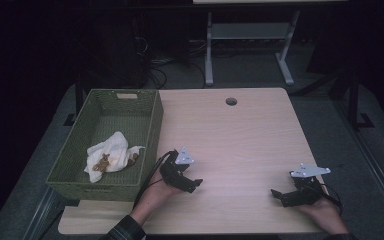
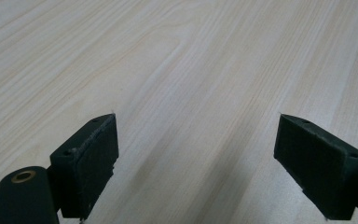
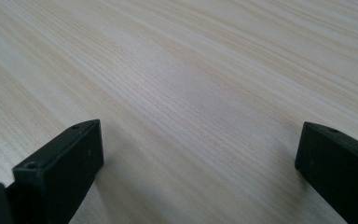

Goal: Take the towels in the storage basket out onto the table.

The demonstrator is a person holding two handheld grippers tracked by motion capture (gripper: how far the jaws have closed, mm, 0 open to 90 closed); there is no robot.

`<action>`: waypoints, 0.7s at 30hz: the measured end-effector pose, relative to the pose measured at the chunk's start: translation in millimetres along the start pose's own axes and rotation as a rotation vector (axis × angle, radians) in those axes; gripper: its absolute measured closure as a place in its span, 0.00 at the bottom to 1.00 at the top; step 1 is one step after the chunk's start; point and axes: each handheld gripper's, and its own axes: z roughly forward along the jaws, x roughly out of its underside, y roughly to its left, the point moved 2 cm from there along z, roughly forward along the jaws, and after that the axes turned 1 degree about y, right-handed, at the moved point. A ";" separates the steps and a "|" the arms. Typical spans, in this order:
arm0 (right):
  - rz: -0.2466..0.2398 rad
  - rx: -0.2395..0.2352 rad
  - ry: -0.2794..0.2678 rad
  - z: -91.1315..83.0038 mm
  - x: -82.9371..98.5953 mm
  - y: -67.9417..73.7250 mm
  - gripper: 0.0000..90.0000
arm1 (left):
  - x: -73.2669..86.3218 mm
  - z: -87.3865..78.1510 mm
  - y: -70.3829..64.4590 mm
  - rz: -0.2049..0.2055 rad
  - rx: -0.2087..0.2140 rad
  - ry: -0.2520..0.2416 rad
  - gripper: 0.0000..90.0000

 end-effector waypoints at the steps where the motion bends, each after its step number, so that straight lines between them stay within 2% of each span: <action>1: 0.000 0.000 0.000 0.0 0.0 0.0 0.01 | -0.8 -0.9 0.0 -0.004 0.001 -0.002 0.14; 21: -0.001 -0.001 0.000 0.1 -0.1 -0.1 0.01 | -11.4 -12.3 1.2 -0.012 0.012 0.002 0.15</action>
